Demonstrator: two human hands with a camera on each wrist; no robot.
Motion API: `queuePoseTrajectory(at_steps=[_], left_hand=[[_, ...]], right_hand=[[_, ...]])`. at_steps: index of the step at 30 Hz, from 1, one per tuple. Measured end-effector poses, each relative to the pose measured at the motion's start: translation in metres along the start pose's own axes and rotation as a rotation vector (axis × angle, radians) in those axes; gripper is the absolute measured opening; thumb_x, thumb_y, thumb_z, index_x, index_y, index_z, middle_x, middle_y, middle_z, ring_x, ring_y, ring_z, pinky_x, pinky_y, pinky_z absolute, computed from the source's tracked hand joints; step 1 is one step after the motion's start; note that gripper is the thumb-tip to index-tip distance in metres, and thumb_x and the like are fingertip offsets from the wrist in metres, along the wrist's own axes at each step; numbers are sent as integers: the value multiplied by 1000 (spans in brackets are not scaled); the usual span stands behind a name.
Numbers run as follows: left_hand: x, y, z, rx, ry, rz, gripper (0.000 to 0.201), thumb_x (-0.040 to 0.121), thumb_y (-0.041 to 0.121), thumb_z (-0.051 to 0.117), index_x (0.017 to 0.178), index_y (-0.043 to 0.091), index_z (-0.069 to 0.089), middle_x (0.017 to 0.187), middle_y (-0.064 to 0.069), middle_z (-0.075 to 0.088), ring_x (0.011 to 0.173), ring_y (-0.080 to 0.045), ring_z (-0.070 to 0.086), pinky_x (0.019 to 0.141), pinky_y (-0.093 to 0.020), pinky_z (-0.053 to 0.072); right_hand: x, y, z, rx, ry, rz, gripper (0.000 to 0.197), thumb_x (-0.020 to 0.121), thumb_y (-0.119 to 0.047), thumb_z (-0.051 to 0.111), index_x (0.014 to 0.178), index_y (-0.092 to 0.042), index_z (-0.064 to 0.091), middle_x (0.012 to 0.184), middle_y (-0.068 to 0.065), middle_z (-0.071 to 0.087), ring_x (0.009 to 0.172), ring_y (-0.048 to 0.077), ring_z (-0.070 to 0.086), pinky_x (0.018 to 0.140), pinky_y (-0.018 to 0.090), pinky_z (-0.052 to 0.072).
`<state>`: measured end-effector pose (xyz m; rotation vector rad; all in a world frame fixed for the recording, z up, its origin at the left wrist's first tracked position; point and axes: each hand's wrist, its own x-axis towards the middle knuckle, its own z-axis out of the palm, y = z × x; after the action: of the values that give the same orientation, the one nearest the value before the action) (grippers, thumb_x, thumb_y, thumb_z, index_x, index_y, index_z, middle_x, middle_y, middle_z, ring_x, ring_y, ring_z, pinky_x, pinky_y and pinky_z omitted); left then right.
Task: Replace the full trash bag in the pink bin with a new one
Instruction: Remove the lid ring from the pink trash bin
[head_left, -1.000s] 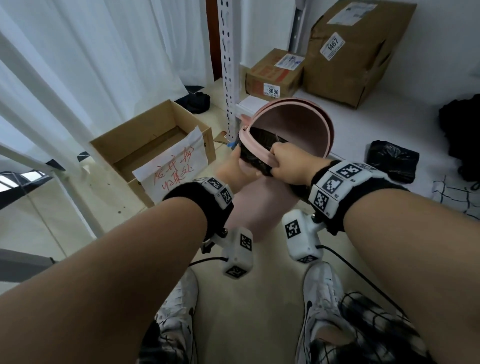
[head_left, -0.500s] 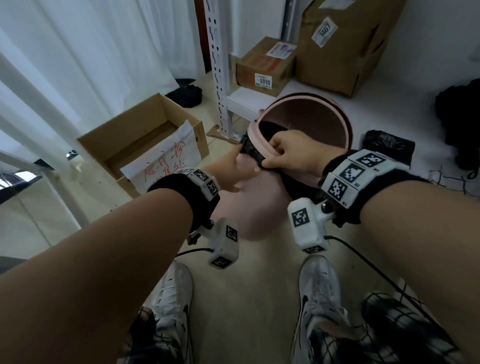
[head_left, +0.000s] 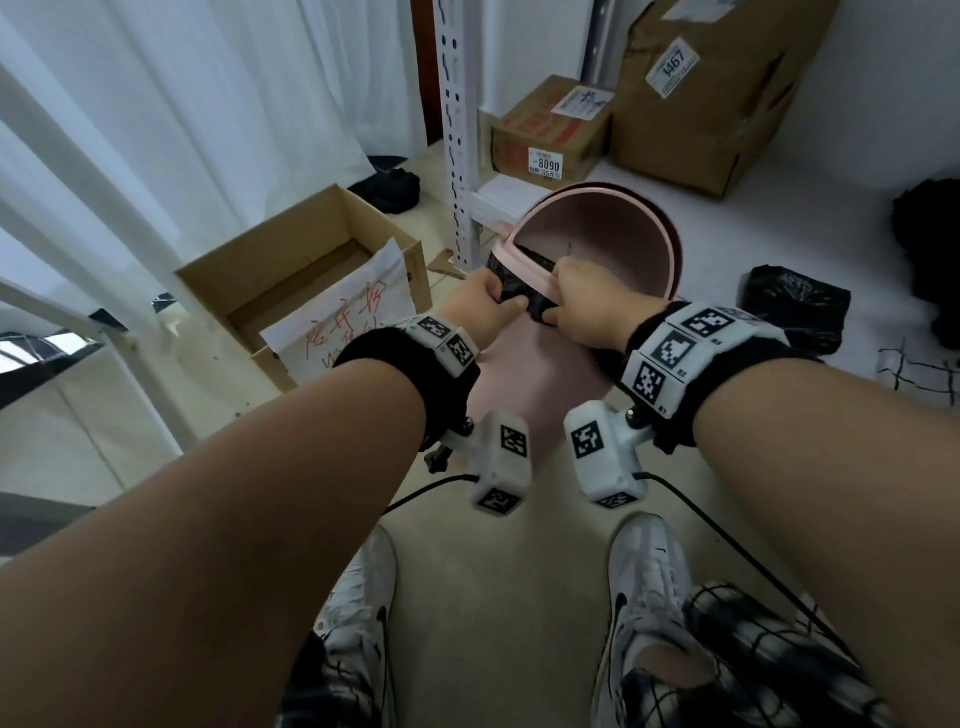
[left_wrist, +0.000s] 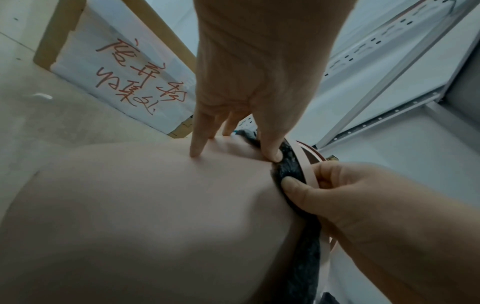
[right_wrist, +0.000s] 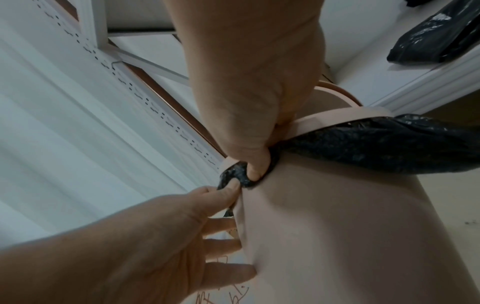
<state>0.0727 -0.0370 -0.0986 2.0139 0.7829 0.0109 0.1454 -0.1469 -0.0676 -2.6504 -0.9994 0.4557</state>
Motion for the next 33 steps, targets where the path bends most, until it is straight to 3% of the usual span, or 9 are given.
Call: queuePoseTrajectory(at_steps=[3,6,9,12,15,20,27,30,33], left_hand=[[9,1,1,66,-3,31,28,91,27,56,74,19,36,84,-3,45,86,-22,47,88,-52,51],[12,2,1,109,9,51,34,92,25,55,67,21,31,75,2,40,85,-21,46,88,-49,52],[12,1,3,88,-38,43,27,87,29,62,87,15,39,83,0,44,91,-23,50,89,-48,51],[14,-5,12,93,-72,81,82,68,37,79,127,9,29,117,-7,48,107,-22,50,95,-38,45],[15,-8,19,222,-80,118,130,46,54,80,147,8,11,141,-14,40,131,-30,41,108,-44,37],[19,-16,18,298,-48,137,121,65,45,80,150,8,3,154,-11,27,140,-26,31,114,-40,31],[14,-14,16,310,-72,156,122,65,45,81,151,10,1,155,-9,24,141,-25,30,115,-38,30],[11,-9,15,317,-93,166,121,65,43,81,151,11,1,155,-8,25,140,-25,32,114,-37,30],[8,-8,13,330,-94,158,119,68,42,80,151,10,0,157,-8,22,141,-25,30,113,-35,29]], right_hand=[[4,2,2,11,17,11,41,86,-19,65,118,0,49,120,19,56,110,33,54,76,27,34],[4,8,0,46,53,-6,42,82,-25,70,113,-2,53,114,15,58,105,30,55,75,27,35],[-1,14,-1,240,84,-37,33,86,-26,66,108,-1,60,108,15,64,101,28,59,79,32,43],[-2,14,0,272,101,-45,29,94,-24,54,104,1,63,106,18,66,97,29,60,80,34,44],[0,14,1,235,106,-36,32,96,-25,50,103,3,64,104,18,66,94,29,59,79,34,43],[6,21,-2,243,71,-95,30,95,-27,52,101,0,66,94,11,64,86,20,56,70,24,37],[8,25,-12,260,-53,-67,18,88,-26,63,86,-8,64,72,-2,58,63,7,52,52,14,39],[12,20,-16,75,-108,-26,27,80,-24,68,87,2,64,74,7,57,71,20,53,57,27,38],[13,10,-19,-44,-140,-10,23,82,-26,66,84,-5,55,74,6,52,79,25,52,64,28,35]])
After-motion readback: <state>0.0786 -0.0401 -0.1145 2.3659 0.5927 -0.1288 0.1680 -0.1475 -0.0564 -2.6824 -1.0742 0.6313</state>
